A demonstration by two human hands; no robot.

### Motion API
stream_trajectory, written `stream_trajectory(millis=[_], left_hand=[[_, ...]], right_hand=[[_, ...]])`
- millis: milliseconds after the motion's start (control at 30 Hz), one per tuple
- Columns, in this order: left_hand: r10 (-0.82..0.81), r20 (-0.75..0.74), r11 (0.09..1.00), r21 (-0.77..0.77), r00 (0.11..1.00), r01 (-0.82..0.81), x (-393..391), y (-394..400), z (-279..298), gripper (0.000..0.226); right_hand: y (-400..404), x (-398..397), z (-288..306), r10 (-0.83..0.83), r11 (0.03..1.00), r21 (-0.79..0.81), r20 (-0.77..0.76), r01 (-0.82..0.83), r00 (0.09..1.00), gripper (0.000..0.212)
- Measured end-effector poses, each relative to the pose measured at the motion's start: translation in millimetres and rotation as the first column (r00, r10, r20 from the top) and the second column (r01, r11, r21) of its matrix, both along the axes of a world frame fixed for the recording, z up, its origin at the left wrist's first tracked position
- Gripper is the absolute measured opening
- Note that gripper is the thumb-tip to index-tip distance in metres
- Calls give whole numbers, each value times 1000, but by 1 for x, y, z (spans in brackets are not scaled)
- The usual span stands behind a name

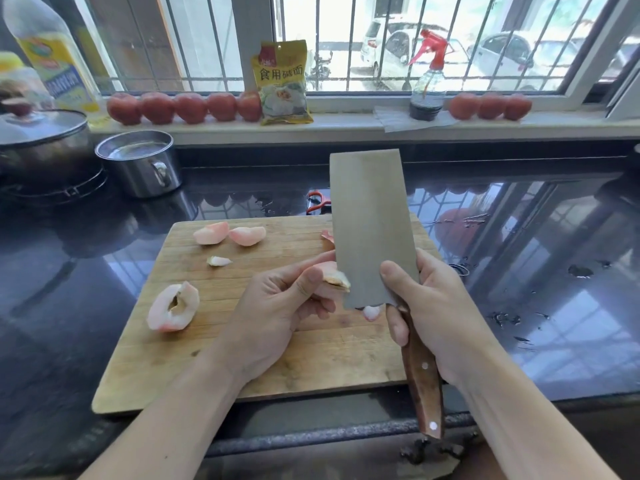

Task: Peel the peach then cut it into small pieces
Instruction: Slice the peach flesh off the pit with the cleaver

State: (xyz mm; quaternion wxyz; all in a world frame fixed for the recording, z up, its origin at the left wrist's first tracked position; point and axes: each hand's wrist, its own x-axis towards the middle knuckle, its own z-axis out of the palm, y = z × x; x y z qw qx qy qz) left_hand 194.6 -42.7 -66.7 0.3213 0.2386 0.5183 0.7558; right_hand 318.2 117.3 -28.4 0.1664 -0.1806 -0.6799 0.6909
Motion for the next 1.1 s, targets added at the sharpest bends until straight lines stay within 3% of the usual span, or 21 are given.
stream_trajectory(millis=[500,600,733,800,933,1100], left_hand=[[12,95,998,59,995,-18,-3,0,-1,43],[53,96,996,62,994,-60,-1,1,0,44],[201,-53,979,-2,978,-201,4,3,-5,41],[222,-46,975,3,974,-222,4,2,-5,35],[165,51,986,27,985,-166,3,1,2,29],[133,134,989,43,982,-140,0,2,5,44]], right_hand=[[-7,-7,-1,-6,971,-239,47,17,999,18],[-11,-10,3,-41,981,-188,42,48,998,15],[-13,-17,4,-130,991,9,28,130,991,16],[-16,-20,2,-145,989,31,17,144,989,16],[-21,-22,-1,-182,982,-50,15,182,983,15],[-19,-24,-10,-198,956,-212,45,203,979,17]])
